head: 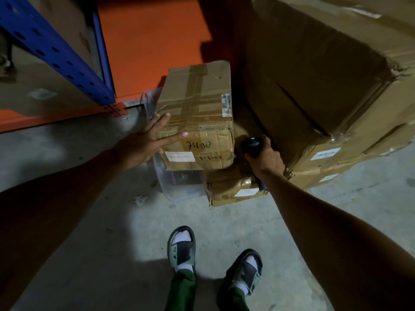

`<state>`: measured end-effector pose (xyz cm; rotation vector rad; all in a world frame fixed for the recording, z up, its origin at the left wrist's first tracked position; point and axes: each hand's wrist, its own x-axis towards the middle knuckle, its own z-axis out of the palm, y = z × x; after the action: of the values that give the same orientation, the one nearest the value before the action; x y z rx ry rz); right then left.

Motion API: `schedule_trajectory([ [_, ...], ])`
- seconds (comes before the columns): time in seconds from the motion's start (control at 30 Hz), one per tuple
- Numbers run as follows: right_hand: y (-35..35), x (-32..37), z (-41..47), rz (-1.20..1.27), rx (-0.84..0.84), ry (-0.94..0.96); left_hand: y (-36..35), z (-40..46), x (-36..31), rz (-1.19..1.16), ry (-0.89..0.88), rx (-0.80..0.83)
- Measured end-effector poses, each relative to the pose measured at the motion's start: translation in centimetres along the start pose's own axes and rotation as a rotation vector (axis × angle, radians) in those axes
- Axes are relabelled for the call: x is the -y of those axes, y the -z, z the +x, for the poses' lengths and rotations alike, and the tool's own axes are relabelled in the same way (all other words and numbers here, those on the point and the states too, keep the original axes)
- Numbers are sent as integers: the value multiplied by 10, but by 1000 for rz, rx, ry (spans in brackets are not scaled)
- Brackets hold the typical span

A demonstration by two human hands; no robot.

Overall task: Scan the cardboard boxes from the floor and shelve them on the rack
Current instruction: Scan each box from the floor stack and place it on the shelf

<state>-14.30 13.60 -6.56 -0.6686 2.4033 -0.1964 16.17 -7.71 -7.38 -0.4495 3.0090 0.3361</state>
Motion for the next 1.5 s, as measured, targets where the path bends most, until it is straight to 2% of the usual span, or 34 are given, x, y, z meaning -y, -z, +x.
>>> schedule_trajectory([
  [0.07, 7, 8, -11, 87, -68, 49, 0, -3, -3, -20, 23, 1],
  [0.17, 17, 33, -34, 435, -189, 183, 0, -4, -5, -7, 49, 2],
  [0.27, 13, 71, -43, 625, -126, 253, 1, -4, -1, -54, 11, -34],
  [0.33, 6, 94, -39, 629, -77, 256, 3, -6, -3, -240, 46, -112],
  [0.37, 2, 104, -36, 623, -63, 250, 5, -5, -5, -354, 138, -152],
  [0.47, -8, 118, -24, 659, -54, 218, 15, 9, -15, -665, 635, -166],
  [0.53, -11, 118, -18, 709, -48, 233, 22, 22, -18, -904, 818, -138],
  [0.63, -13, 111, -14, 727, -14, 287, 22, 33, -23, -1242, 758, -215],
  [0.77, -11, 106, -13, 716, 14, 327, 6, 38, -37, -1464, 813, -509],
  [0.83, -12, 108, -12, 721, 8, 308, 2, 42, -41, -1505, 860, -605],
  [0.93, -6, 112, -13, 738, -26, 310, -1, 49, -46, -1535, 853, -648],
  [1.0, 1, 112, -10, 751, -29, 308, 4, 53, -49, -1574, 913, -681],
  [1.1, 15, 118, -13, 811, 8, 266, 27, 55, -50, -1455, 1012, -698],
  [1.3, 63, 139, -61, 902, 25, 241, 108, 37, -58, -1331, 982, -682],
  [1.5, 145, 149, -138, 902, 24, 337, 215, 5, -109, -1309, 944, -738],
])
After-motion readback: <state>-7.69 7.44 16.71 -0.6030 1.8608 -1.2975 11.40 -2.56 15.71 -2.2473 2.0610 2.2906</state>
